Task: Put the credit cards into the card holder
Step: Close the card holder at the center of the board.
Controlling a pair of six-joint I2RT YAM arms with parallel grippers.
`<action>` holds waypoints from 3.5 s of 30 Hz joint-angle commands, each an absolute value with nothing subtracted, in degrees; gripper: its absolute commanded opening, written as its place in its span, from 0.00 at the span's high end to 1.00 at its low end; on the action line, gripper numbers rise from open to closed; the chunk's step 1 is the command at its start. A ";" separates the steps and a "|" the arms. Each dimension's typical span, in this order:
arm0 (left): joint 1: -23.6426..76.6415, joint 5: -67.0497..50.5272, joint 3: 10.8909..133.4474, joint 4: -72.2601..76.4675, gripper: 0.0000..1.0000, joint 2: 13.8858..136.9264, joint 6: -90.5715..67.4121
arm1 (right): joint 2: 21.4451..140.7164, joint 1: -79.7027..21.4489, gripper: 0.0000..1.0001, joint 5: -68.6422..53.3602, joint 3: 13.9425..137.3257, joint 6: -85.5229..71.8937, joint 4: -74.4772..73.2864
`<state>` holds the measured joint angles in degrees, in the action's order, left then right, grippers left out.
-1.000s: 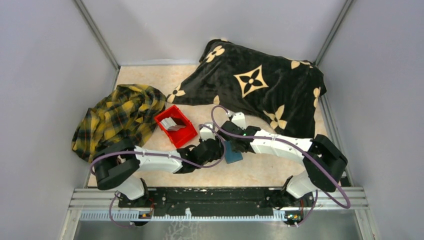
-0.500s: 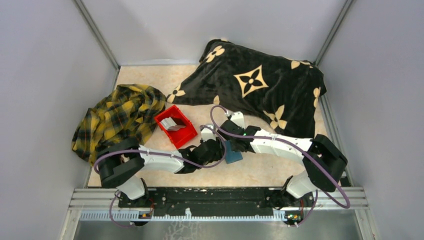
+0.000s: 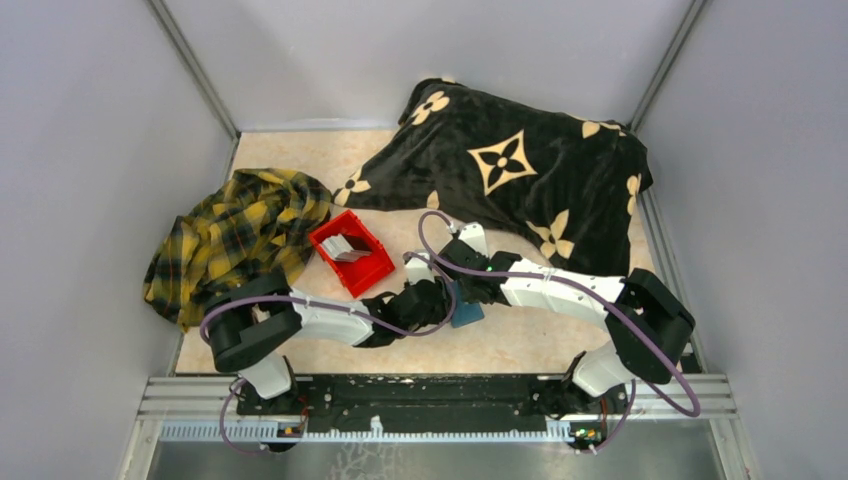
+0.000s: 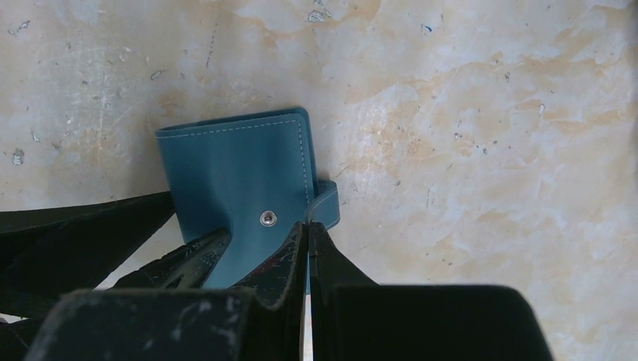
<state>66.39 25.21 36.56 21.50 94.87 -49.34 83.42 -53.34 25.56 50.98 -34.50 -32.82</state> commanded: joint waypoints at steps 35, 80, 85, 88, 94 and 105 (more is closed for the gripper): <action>66.18 23.14 34.06 26.80 0.55 96.97 -51.85 | 87.48 -53.27 1.00 20.33 53.76 -33.67 -29.84; 66.22 22.84 33.48 27.42 0.56 97.14 -52.68 | 91.97 -54.44 1.00 14.92 47.63 -38.51 -23.98; 66.21 22.53 33.72 27.51 0.56 97.68 -52.83 | 93.54 -55.90 1.00 13.81 45.56 -41.11 -22.40; 66.31 22.41 33.67 27.51 0.56 97.65 -52.89 | 93.52 -56.61 1.00 13.33 42.94 -43.77 -21.28; 66.43 22.31 33.23 27.43 0.56 97.30 -52.91 | 90.81 -58.75 1.00 14.73 38.80 -48.09 -19.81; 66.69 23.00 33.30 26.39 0.56 96.64 -53.25 | 84.83 -58.80 0.80 22.74 43.42 -46.44 -27.83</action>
